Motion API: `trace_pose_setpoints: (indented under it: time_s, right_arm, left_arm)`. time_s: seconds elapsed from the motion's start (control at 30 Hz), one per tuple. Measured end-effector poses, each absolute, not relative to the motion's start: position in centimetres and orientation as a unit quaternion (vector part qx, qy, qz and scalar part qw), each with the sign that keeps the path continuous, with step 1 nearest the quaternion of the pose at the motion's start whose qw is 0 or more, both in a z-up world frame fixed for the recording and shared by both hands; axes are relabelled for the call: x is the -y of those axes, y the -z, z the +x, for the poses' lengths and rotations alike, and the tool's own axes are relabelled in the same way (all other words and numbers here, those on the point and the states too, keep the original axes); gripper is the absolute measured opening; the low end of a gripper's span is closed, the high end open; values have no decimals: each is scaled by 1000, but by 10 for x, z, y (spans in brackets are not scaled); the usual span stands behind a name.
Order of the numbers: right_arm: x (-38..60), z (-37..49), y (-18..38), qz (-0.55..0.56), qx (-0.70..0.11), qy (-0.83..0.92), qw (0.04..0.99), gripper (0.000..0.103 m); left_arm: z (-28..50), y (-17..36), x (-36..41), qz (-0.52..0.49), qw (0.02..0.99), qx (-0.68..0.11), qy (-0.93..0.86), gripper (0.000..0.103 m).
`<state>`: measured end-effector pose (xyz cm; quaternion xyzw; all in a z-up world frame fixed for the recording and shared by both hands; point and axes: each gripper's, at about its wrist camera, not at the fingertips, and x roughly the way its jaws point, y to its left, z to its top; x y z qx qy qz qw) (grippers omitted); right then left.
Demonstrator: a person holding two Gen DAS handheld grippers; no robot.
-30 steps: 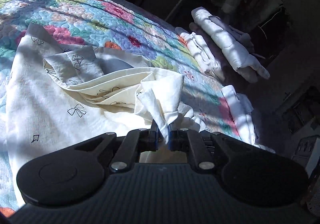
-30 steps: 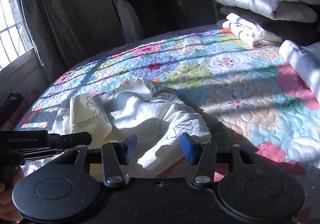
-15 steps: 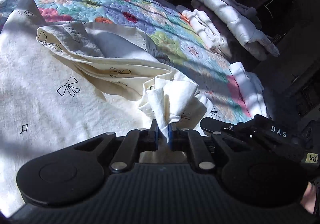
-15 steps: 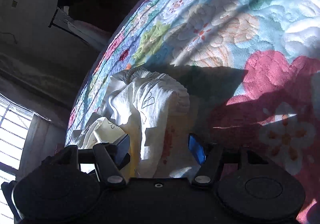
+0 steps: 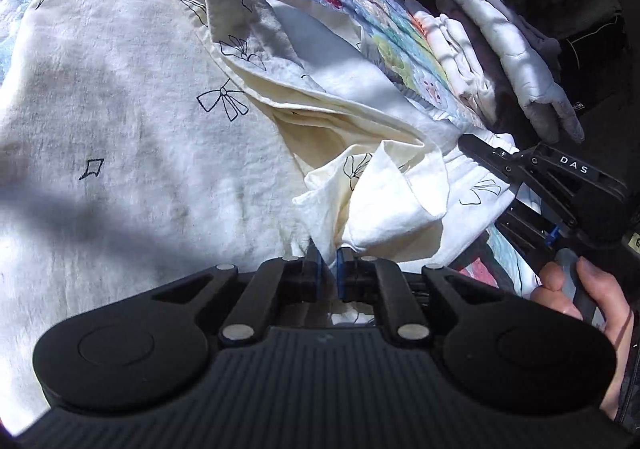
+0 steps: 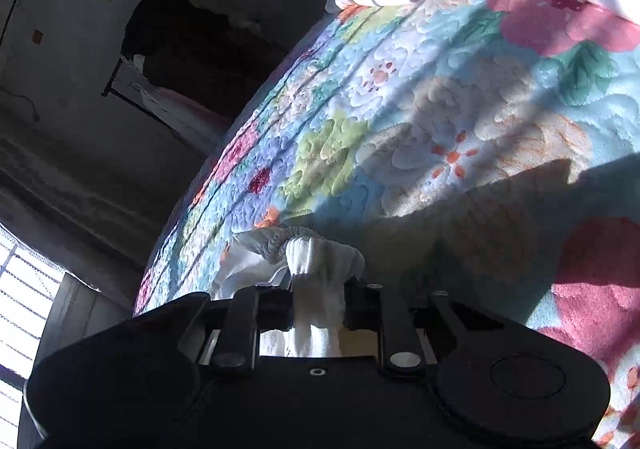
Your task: Fold clothes
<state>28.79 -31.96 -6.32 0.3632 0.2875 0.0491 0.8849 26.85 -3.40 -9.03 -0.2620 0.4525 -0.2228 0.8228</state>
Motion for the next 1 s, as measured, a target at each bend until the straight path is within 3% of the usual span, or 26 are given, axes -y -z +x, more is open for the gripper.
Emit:
trace_pose_setpoints:
  time_s: [0.13,0.23,0.4,0.5,0.63,0.87,0.93,0.97,1.0]
  right_arm:
    - [284,256,31,136,-196,-96,966,14]
    - [279,264,59,1,-254,-18,967,14]
    - [311,273,81,65,-306,-17,950,15]
    - [317,270,73,95,-316,-1,944,34]
    - [321,254,56,105,-308,0,946,41]
    - [322,236,20,56,-262,-27,963,41]
    - [320,251,19,47,-283,-68,955,40]
    - [318,259,20,38,-294,-84,951,39]
    - [314,266,21,22,-300,-96,949,36]
  left_arm:
    - [263,74,39,-223,841,-440,220,9]
    - [261,69,49,-188,851,-438,220,9]
    - [265,65,58,-159,855,-440,222,9]
    - [268,54,61,-159,861,-423,234,9]
    - [275,37,88,-136,861,-410,267,9]
    - [277,55,113,-111,852,-441,259,15]
    - [275,53,111,-109,851,-443,260,28]
    - [273,49,108,-113,849,-447,260,44]
    - [269,44,103,-117,850,-442,263,50]
